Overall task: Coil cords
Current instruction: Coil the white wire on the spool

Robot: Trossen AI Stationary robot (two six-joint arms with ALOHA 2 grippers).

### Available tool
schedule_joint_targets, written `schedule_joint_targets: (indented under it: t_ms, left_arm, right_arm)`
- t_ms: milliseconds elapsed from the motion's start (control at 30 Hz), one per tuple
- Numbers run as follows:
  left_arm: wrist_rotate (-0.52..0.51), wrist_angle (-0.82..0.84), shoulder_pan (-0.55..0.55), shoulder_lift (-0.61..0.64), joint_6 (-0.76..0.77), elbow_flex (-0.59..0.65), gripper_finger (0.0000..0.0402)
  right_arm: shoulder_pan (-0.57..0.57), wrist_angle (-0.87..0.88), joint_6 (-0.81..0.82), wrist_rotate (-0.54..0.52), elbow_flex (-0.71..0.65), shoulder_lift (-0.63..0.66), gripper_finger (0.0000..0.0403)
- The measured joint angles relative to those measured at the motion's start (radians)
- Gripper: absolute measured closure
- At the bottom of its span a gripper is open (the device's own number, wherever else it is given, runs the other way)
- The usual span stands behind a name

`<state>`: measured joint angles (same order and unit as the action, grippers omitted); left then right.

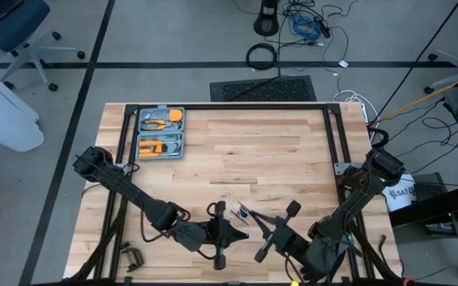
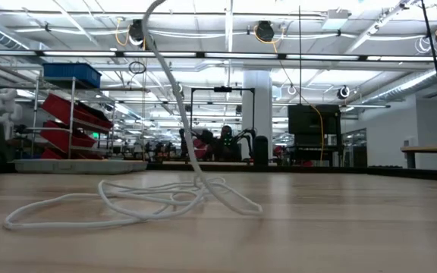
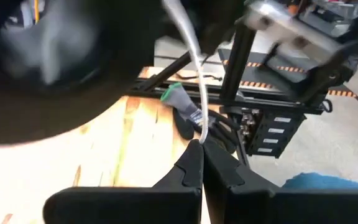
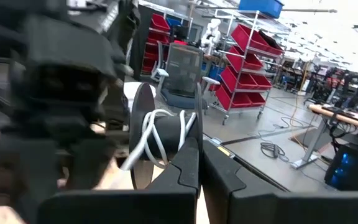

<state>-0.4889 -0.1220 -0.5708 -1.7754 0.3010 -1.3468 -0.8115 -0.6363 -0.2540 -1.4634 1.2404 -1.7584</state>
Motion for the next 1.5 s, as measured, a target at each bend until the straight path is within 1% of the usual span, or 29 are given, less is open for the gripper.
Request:
schedule_joint_targets:
  t_ms: [300, 567, 867, 1100, 1400, 1500]
  left_arm:
    - [0.034, 0.031, 0.021, -0.031, 0.01, 0.0, 0.04]
    - [0.037, 0.076, 0.022, -0.03, 0.027, -0.001, 0.04]
    - [0.038, 0.135, 0.022, -0.028, 0.032, -0.002, 0.04]
    - [0.039, 0.135, 0.019, -0.028, 0.033, -0.002, 0.04]
    - [0.123, 0.125, 0.006, -0.028, 0.034, -0.002, 0.04]
    - [0.136, 0.103, -0.008, -0.028, 0.034, -0.002, 0.0386]
  right_arm:
    - [-0.044, -0.076, -0.074, -0.001, 0.0, -0.001, 0.0403]
    - [-0.07, -0.151, -0.151, -0.003, 0.0, -0.002, 0.0403]
    - [-0.088, -0.154, -0.158, -0.004, -0.002, -0.002, 0.0403]
    - [-0.093, -0.166, -0.177, -0.004, -0.002, -0.002, 0.0403]
    - [-0.094, -0.167, -0.181, 0.004, -0.002, -0.002, 0.0403]
    - [-0.094, -0.167, -0.181, 0.006, -0.002, -0.002, 0.0403]
